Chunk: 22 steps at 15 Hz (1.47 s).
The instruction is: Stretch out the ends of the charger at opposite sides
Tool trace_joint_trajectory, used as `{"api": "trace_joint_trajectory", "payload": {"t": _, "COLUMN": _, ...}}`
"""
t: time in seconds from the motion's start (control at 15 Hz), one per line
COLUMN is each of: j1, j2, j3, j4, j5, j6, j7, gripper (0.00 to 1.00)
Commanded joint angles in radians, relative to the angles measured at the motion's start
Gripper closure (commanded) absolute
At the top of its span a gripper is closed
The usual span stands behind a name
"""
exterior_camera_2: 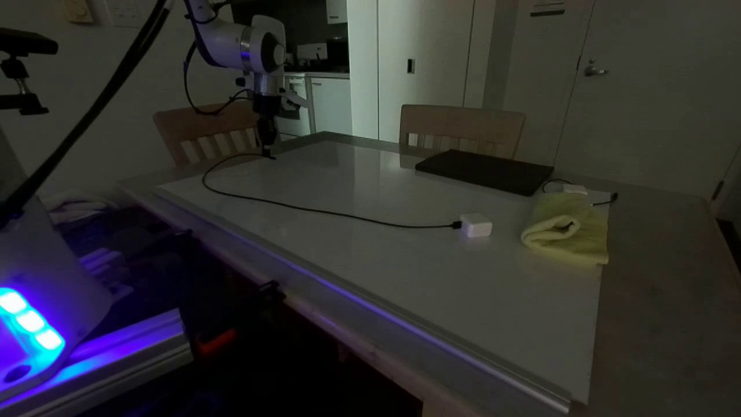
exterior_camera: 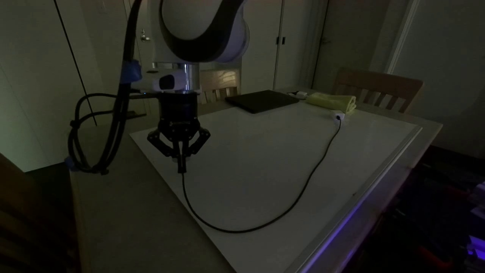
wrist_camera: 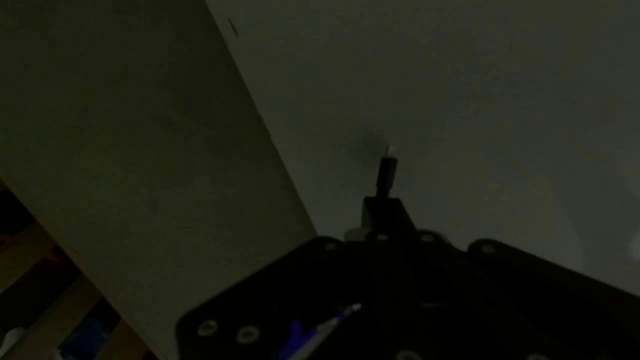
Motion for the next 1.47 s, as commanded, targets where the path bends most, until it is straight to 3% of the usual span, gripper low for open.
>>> {"api": "trace_joint_trajectory", "payload": {"t": 0.0, "j1": 0.019, "j2": -0.005, "j3": -0.024, "j4": -0.002, "j5": 0.025, "j6": 0.018, "j7": -0.014, "gripper": 0.99}}
{"api": "trace_joint_trajectory", "payload": {"t": 0.4, "j1": 0.006, "j2": 0.030, "j3": 0.013, "j4": 0.029, "j5": 0.046, "j6": 0.171, "j7": -0.053, "gripper": 0.99}}
{"api": "trace_joint_trajectory", "payload": {"t": 0.67, "j1": -0.034, "j2": 0.087, "j3": 0.114, "j4": 0.065, "j5": 0.110, "j6": 0.165, "j7": -0.254, "gripper": 0.99}}
{"api": "trace_joint_trajectory", "payload": {"t": 0.73, "j1": 0.007, "j2": 0.035, "j3": 0.048, "j4": 0.031, "j5": 0.103, "j6": 0.161, "j7": -0.164, "gripper": 0.99}}
{"api": "trace_joint_trajectory", "payload": {"t": 1.0, "j1": 0.015, "j2": 0.043, "j3": 0.045, "j4": 0.036, "j5": 0.109, "j6": 0.160, "j7": -0.169, "gripper": 0.99}}
{"api": "trace_joint_trajectory", "payload": {"t": 1.4, "j1": -0.126, "j2": 0.103, "j3": 0.238, "j4": 0.020, "j5": 0.247, "j6": 0.161, "j7": -0.509, "gripper": 0.99}}
